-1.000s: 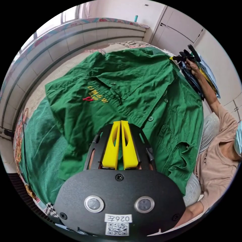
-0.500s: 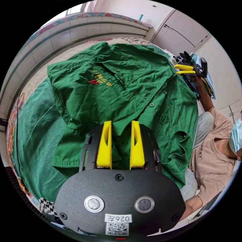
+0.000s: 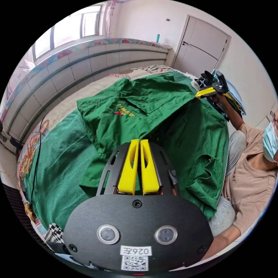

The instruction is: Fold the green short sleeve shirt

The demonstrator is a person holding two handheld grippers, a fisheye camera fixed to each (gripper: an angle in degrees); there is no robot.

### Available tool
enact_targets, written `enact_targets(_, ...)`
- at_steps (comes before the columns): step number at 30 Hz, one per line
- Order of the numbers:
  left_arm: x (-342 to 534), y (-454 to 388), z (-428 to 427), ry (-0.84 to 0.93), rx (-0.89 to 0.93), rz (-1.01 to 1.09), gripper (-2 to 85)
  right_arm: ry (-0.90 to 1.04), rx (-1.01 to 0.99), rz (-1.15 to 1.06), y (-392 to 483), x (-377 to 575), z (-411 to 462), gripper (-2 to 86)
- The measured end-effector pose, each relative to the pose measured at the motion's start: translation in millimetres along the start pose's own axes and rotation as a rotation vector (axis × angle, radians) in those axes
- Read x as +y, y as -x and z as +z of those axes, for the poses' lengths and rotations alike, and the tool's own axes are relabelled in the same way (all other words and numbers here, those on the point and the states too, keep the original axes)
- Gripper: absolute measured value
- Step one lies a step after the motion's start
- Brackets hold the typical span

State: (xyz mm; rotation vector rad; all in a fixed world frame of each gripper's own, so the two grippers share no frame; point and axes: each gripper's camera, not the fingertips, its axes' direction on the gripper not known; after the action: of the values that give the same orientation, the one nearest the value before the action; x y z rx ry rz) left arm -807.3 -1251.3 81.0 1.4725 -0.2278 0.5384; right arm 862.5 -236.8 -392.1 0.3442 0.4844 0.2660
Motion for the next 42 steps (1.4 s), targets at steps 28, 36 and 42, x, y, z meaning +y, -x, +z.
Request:
enact_targets(28,89,-131,-418,-1.073,0.447,0.277,-0.1,-0.977,0.393,0.114,155,142,-489,-1.3)
enact_targets(36,-3,-310,-281,-0.204,-0.078,0.408,16.6,-0.262,0.220,-0.231,236,31,-392,-0.8)
enact_targets(42,-29,-354,-122,0.304,-0.262,0.551,13.8,0.127,0.206,-0.466,294,-5,-223,5.2)
